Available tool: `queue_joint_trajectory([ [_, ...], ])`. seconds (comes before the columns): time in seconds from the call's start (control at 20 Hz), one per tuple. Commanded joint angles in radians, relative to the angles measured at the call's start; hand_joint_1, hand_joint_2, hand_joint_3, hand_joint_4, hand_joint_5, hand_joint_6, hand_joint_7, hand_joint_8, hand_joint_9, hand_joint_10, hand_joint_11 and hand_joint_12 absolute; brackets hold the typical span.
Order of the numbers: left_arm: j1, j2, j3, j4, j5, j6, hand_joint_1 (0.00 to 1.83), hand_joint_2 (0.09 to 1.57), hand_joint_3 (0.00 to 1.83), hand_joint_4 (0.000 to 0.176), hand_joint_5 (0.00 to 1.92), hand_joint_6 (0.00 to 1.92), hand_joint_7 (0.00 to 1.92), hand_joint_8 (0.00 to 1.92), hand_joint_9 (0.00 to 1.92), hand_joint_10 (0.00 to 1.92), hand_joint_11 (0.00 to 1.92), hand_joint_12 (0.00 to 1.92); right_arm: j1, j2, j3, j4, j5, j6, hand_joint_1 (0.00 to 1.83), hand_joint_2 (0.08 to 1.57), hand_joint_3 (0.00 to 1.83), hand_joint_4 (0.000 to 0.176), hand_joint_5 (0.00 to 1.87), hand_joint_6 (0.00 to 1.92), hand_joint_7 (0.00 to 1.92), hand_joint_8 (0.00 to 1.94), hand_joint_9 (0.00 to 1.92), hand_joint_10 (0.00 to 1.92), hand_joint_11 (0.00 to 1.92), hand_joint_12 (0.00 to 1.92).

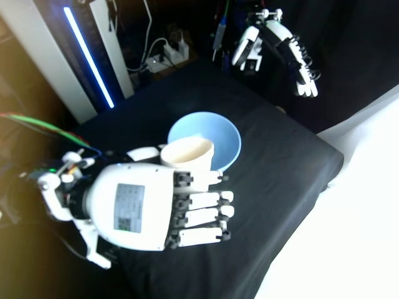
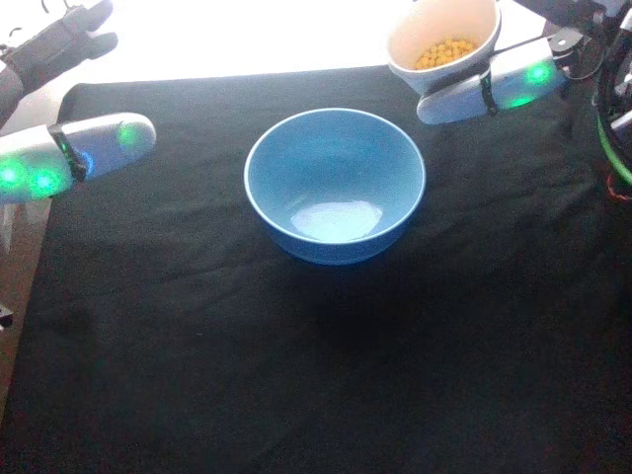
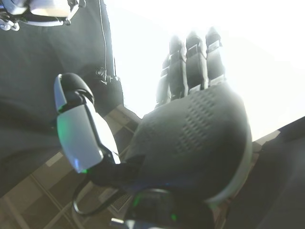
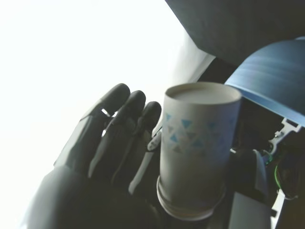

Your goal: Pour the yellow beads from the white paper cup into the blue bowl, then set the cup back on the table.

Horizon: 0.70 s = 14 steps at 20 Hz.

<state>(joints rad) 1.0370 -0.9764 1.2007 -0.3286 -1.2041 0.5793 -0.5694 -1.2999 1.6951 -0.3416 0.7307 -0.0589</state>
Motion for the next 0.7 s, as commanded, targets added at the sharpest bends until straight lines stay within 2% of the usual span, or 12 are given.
queue_joint_trajectory([
  [0.0,-0.012,-0.002,0.004,0.005,-0.11,-0.01,0.46,0.88,0.0,0.0,0.18,0.0,0.41,0.02,0.28,0.01,0.12,0.11,0.027,0.005,-0.004,0.03,0.091,0.009,1.05,1.12,0.0,0.048,0.96,1.02,0.98,0.01,0.94,0.03,0.48,1.11],
  [0.05,-0.013,-0.003,0.004,0.006,-0.109,-0.01,0.46,0.88,0.0,0.0,0.18,0.0,0.41,0.02,0.28,0.01,0.13,0.12,0.031,0.006,-0.007,0.019,0.083,0.009,1.04,1.13,0.0,0.075,0.94,1.04,1.01,0.01,0.97,0.04,0.5,1.15],
  [0.1,-0.014,-0.003,0.004,0.007,-0.107,-0.01,0.46,0.88,0.0,0.0,0.18,0.0,0.41,0.02,0.29,0.01,0.13,0.12,0.034,0.009,-0.011,0.001,0.075,0.009,1.04,1.14,0.0,0.056,0.92,1.06,1.03,0.02,0.99,0.04,0.52,1.16],
  [0.15,-0.014,-0.003,0.004,0.007,-0.106,-0.01,0.46,0.89,0.0,0.0,0.18,0.0,0.41,0.01,0.29,0.01,0.14,0.12,0.036,0.01,-0.014,-0.009,0.071,0.009,1.0,1.16,0.0,0.117,0.89,1.12,1.05,0.02,1.0,0.04,0.49,1.16],
  [0.25,-0.014,-0.003,0.005,0.008,-0.104,-0.01,0.46,0.89,0.0,0.0,0.19,0.01,0.42,0.01,0.29,0.01,0.15,0.13,0.045,0.01,-0.016,-0.033,0.059,0.009,0.99,1.17,0.0,0.124,0.88,1.14,1.1,0.01,1.0,0.03,0.42,1.2],
  [0.35,-0.018,-0.003,0.005,0.012,-0.101,-0.01,0.45,0.89,0.0,0.0,0.18,0.0,0.41,0.0,0.28,0.0,0.13,0.13,0.06,0.011,-0.022,-0.067,0.044,0.009,0.99,1.17,0.0,0.096,0.87,1.15,1.19,0.02,1.09,0.04,0.35,1.18],
  [0.4,-0.021,-0.003,0.005,0.017,-0.096,-0.01,0.45,0.89,0.0,0.0,0.18,0.0,0.41,0.0,0.28,0.0,0.13,0.13,0.068,0.011,-0.024,-0.089,0.036,0.009,0.99,1.17,0.0,0.096,0.87,1.15,1.19,0.02,1.09,0.04,0.35,1.18],
  [0.45,-0.024,-0.003,0.005,0.021,-0.091,-0.01,0.48,0.88,0.0,0.0,0.17,0.0,0.41,0.0,0.27,0.0,0.09,0.11,0.072,0.011,-0.026,-0.101,0.032,0.009,1.03,1.18,0.0,0.014,0.87,1.16,1.21,0.01,1.12,0.03,0.36,1.22],
  [0.5,-0.026,-0.003,0.006,0.024,-0.088,-0.01,0.48,0.88,0.0,0.0,0.17,0.0,0.41,0.0,0.27,0.0,0.09,0.11,0.074,0.011,-0.027,-0.11,0.028,0.009,1.03,1.18,0.0,0.014,0.87,1.16,1.21,0.01,1.12,0.03,0.36,1.22],
  [0.55,-0.028,-0.004,0.007,0.026,-0.085,-0.01,0.48,0.89,0.0,0.0,0.16,0.0,0.41,0.0,0.26,0.0,0.08,0.11,0.076,0.011,-0.029,-0.123,0.023,0.01,1.04,1.17,0.0,0.001,0.89,1.13,1.21,0.01,1.12,0.03,0.39,1.27],
  [0.6,-0.029,-0.006,0.008,0.027,-0.082,-0.01,0.48,0.89,0.0,0.0,0.17,0.0,0.41,0.0,0.23,0.0,0.05,0.09,0.079,0.011,-0.031,-0.138,0.017,0.013,1.12,1.16,0.0,0.0,0.9,1.09,1.23,0.01,1.18,0.04,0.54,1.28],
  [0.65,-0.03,-0.006,0.009,0.028,-0.081,-0.01,0.48,0.89,0.0,0.0,0.17,0.0,0.41,0.0,0.23,0.0,0.05,0.09,0.081,0.011,-0.031,-0.149,0.014,0.017,1.12,1.16,0.0,0.0,0.9,1.09,1.23,0.01,1.18,0.04,0.54,1.28],
])
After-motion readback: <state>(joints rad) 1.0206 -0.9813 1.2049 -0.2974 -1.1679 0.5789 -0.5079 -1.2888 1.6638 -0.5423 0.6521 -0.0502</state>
